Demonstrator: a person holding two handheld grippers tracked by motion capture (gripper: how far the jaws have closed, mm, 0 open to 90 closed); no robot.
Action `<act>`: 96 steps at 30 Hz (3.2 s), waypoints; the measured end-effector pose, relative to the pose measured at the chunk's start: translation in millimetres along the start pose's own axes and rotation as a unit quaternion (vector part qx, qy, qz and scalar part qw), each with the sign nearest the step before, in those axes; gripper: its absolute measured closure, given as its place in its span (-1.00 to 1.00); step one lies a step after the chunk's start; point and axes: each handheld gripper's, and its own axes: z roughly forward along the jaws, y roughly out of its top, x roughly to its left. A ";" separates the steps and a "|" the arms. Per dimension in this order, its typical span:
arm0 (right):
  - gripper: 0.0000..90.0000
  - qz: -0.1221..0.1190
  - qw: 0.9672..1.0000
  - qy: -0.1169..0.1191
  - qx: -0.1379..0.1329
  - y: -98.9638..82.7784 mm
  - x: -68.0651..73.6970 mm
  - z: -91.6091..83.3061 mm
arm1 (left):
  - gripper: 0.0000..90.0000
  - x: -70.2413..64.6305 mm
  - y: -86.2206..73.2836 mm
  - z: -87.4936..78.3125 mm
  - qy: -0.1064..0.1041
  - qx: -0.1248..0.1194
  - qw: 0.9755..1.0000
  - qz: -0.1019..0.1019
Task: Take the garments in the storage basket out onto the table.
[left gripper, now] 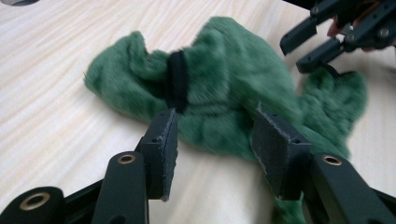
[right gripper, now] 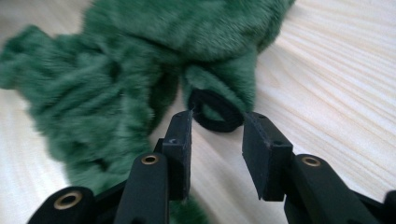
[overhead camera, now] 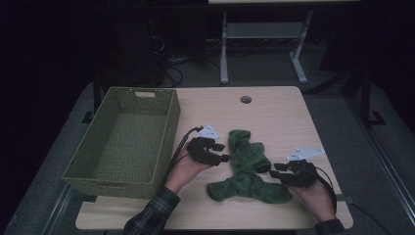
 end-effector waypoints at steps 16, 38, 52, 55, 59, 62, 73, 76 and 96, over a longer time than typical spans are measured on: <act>0.48 0.010 0.999 0.019 0.031 1.2 -14.8 25.0 | 0.02 20.7 17.1 50.4 -0.037 0.003 0.999 0.005; 0.87 -0.029 0.999 -0.019 -0.016 32.6 -10.4 -12.3 | 0.91 14.9 10.6 -20.1 0.019 -0.025 0.999 -0.011; 0.88 -0.070 0.997 0.000 0.016 48.6 5.9 14.6 | 0.91 8.7 -40.0 -17.9 0.064 0.036 0.994 -0.079; 0.88 -0.063 0.997 0.009 0.042 41.8 2.1 28.2 | 0.90 10.8 -49.0 -6.0 0.062 0.062 0.993 -0.084; 0.87 -0.060 0.996 0.013 0.060 34.5 1.0 38.3 | 0.88 11.8 -57.6 3.8 0.052 0.067 0.992 -0.092; 0.77 -0.058 0.996 0.013 0.061 31.2 0.6 39.1 | 0.66 9.5 -54.2 0.2 0.056 0.060 0.993 -0.086; 0.43 -0.035 0.999 0.008 -0.011 54.3 -6.8 2.8 | 0.28 11.8 -19.2 -26.8 0.083 0.003 0.994 -0.072; 0.43 -0.042 0.999 0.002 -0.012 67.9 -11.1 10.4 | 0.26 22.4 -8.3 -19.7 0.086 0.004 0.994 -0.074; 0.50 -0.005 0.999 0.031 0.023 88.6 -38.3 85.2 | 0.26 58.7 -8.3 43.1 0.065 0.058 0.992 -0.094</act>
